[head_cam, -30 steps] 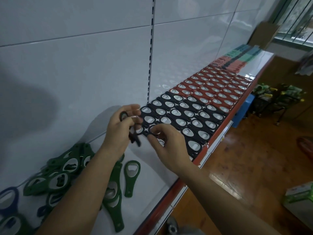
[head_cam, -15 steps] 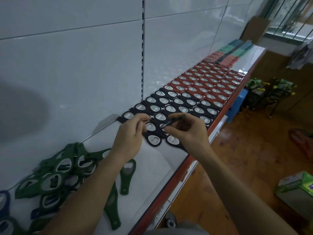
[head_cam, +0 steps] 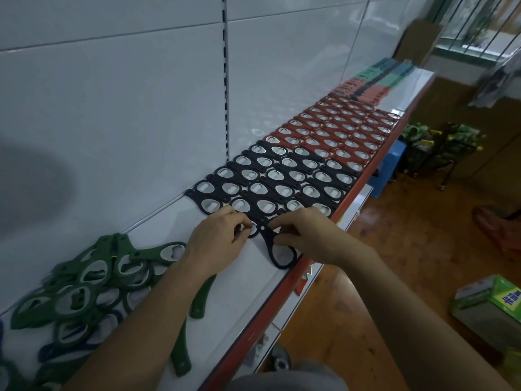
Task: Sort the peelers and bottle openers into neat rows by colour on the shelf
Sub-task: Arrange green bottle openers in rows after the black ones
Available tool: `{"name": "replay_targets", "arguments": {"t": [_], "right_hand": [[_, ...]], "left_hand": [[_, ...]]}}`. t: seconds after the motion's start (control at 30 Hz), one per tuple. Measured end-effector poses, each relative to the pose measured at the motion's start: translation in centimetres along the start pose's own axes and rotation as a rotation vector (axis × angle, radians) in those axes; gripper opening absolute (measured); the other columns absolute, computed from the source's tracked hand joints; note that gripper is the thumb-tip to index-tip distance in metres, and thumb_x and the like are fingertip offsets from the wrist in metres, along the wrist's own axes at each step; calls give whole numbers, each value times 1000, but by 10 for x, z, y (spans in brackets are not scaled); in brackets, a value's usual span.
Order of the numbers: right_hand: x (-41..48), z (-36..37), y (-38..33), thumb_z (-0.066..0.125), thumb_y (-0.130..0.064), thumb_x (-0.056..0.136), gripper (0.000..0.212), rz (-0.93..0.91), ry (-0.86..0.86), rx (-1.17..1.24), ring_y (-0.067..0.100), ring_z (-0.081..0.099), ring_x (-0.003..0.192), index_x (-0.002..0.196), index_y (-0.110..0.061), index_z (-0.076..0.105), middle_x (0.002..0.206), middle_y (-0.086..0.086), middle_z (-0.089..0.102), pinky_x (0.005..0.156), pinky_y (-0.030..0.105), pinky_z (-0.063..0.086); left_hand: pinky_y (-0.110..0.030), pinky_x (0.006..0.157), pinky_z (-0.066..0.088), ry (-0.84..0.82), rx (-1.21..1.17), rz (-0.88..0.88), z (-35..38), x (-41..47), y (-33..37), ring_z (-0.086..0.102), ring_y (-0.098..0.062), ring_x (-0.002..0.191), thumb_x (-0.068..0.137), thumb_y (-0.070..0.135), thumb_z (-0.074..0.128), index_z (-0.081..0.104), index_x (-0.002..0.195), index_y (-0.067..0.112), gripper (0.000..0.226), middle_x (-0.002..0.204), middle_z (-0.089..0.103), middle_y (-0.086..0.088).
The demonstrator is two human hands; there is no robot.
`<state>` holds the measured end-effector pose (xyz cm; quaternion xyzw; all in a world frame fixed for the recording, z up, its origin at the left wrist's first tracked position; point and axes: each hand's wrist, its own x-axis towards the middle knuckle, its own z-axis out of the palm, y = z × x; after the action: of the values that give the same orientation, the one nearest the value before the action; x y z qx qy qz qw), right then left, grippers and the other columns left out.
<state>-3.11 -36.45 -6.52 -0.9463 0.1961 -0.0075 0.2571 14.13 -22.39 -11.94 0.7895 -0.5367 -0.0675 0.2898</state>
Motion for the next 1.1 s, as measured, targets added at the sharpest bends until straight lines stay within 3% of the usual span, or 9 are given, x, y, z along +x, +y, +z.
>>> {"name": "replay_targets", "arguments": {"t": [0.1,0.2,0.33,0.53,0.63,0.73,0.83,0.97,1.1], "right_hand": [[-2,2,2,78,-20,88,19,0,66,-11,3,65,83,108,-20,78,97,-8,74,77,16,52],[-5,3,2,79,-24,87,18,-59,133,-28,5,66,83,105,-20,79,97,-8,75,77,16,52],[-9,0,-1,80,-41,83,30,-81,6,-92,-1,54,82,110,-28,76,99,-13,64,66,10,37],[-14,0,-4,78,-34,83,27,-60,-47,-109,-3,52,82,110,-32,77,99,-15,58,66,12,38],[-14,-1,-7,70,-23,80,27,-56,-51,-139,8,56,87,106,-28,77,101,-7,61,73,29,52],[-15,-1,-7,65,-16,78,27,-52,-26,-153,14,58,87,101,-23,78,100,-1,63,76,39,53],[-16,2,-4,66,-16,80,29,-45,14,-121,10,59,85,104,-27,79,99,-6,63,76,33,54],[-16,7,-1,72,-19,82,28,-54,17,-90,-2,54,85,108,-27,78,100,-9,62,71,11,43],[-16,8,2,76,-25,84,22,-60,23,-60,-4,55,84,106,-28,77,98,-13,61,68,8,40]], "left_hand": [[-35,71,54,9,-1,-9,1,0,-1,56,-9,82,97,34,64,72,102,31,11,93,52,17],[-33,70,52,19,-6,-16,3,0,-1,56,-9,82,96,33,64,71,100,31,8,90,52,18],[-32,69,50,28,3,-12,3,0,-1,54,-9,83,96,32,65,70,98,31,6,89,53,17],[-32,69,50,11,-12,12,3,-2,-4,53,-8,81,93,33,67,70,95,31,4,88,51,19],[-34,71,53,-3,-36,17,3,-3,-5,55,-7,82,91,35,70,70,95,33,5,92,54,17],[-36,73,54,-1,-46,14,2,-3,-4,55,-7,83,91,36,71,70,95,33,4,93,55,16],[-37,73,55,2,-54,3,3,-3,-3,56,-8,83,91,36,71,71,96,33,5,94,57,15],[-37,74,55,9,-48,-2,3,-4,-2,56,-9,84,92,37,71,71,96,33,6,94,56,14],[-37,72,54,7,-24,6,3,-4,-1,56,-9,80,92,35,70,69,97,30,8,90,57,14]]}}
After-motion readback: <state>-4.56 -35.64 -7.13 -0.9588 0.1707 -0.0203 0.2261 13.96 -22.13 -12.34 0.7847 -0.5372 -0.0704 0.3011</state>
